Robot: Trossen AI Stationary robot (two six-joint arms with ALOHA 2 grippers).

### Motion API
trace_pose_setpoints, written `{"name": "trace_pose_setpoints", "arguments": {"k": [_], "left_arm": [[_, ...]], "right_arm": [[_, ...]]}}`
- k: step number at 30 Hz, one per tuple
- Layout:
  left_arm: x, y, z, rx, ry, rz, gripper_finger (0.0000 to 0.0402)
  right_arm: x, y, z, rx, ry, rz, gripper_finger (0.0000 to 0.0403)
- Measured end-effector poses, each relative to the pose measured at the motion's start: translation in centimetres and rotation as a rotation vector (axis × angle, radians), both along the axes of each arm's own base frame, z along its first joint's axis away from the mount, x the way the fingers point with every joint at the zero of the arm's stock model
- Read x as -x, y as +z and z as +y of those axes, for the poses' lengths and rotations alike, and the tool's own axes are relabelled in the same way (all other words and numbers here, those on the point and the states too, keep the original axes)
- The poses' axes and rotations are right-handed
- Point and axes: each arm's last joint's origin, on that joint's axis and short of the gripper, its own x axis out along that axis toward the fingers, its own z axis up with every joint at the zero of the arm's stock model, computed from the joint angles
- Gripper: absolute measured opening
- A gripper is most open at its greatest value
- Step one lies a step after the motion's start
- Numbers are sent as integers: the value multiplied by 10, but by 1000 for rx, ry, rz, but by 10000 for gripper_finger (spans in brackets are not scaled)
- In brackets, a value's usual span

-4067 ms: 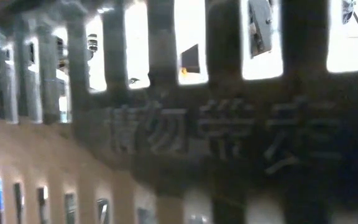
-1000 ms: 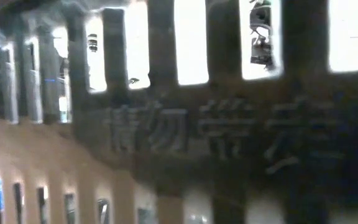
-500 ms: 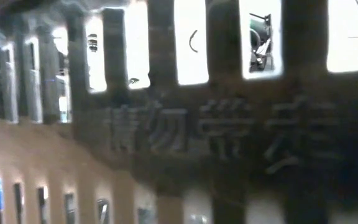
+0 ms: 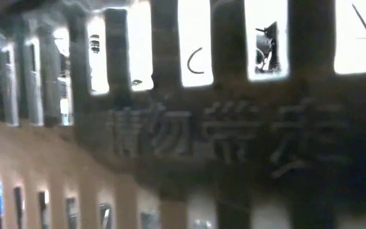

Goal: Pick & Place Office Desk Supplies
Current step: Put the top right blue spring keychain into the bottom black bin

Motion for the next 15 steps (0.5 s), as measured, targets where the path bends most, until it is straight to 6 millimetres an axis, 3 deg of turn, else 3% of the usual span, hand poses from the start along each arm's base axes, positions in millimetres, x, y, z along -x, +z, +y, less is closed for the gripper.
{"name": "trace_pose_setpoints", "arguments": {"k": [8, 12, 15], "left_arm": [[0, 0, -5, -13, -169, -1, 14], [0, 1, -4, -11, -152, -5, 14], [0, 1, -1, -25, -47, -7, 14]], "right_arm": [[-2, -3, 5, 28, 3, 1, 207], [-2, -3, 7, 19, -12, -1, 140], [-2, -3, 10, 2, -39, -5, 70]]}}
